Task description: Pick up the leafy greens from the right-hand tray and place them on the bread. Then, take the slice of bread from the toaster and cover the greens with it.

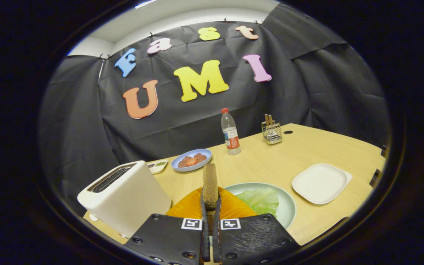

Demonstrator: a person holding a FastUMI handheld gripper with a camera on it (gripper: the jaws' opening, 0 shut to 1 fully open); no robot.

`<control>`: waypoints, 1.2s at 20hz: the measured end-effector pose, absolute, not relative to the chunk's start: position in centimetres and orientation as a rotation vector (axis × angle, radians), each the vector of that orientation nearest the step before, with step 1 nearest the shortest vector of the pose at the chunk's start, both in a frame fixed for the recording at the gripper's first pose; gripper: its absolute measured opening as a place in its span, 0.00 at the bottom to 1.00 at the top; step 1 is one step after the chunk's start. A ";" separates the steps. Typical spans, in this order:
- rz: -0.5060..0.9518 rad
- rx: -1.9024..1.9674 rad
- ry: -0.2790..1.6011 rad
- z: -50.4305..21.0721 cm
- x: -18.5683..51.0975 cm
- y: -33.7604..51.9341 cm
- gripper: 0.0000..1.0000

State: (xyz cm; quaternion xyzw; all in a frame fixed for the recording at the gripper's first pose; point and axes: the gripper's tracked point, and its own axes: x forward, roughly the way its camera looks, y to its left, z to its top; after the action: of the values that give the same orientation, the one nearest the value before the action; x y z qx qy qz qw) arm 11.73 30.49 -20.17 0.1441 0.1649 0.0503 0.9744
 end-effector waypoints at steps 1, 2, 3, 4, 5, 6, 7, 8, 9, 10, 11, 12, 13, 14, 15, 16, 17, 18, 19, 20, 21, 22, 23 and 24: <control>0.091 0.278 0.324 -20.0 11.7 30.1 0.05; 0.090 0.264 0.318 -19.9 11.7 29.9 0.05; 0.087 0.247 0.319 -20.0 11.5 29.7 0.10; 0.086 0.234 0.323 -20.2 11.5 29.6 0.10; 0.088 0.222 0.330 -20.5 11.5 29.5 0.16; 0.088 0.207 0.340 -20.8 11.5 29.4 0.16; 0.079 0.189 0.352 -21.3 11.3 29.0 0.21; 0.077 0.180 0.360 -21.6 11.2 28.7 0.27; 0.071 0.172 0.368 -21.9 11.3 28.4 0.35; 0.061 0.167 0.376 -22.1 11.4 28.0 0.41; 0.056 0.164 0.384 -22.3 11.4 27.6 0.51; 0.046 0.161 0.391 -22.4 11.4 27.1 0.61; 0.045 0.162 0.395 -22.6 11.4 26.8 0.66; 0.040 0.162 0.404 -22.7 11.5 26.5 0.71; 0.035 0.158 0.412 -23.0 11.4 26.1 0.77; 0.032 0.155 0.421 -23.1 11.4 25.7 0.79; 0.035 0.153 0.439 -23.6 11.3 25.7 0.85; 0.037 0.151 0.459 -24.1 11.2 25.7 0.87; 0.042 0.144 0.484 -24.6 10.9 25.6 0.92; 0.045 0.136 0.502 -24.9 10.7 25.5 0.93; 0.045 0.130 0.512 -25.1 10.5 25.3 0.95; 0.042 0.126 0.518 -25.1 10.3 24.9 0.96; 0.033 0.120 0.523 -25.2 10.1 24.6 0.96; 0.023 0.110 0.525 -25.1 9.9 24.1 0.96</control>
State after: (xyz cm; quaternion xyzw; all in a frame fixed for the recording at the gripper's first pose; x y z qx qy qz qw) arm 9.90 24.14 -25.12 0.0542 0.2591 0.0116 0.9643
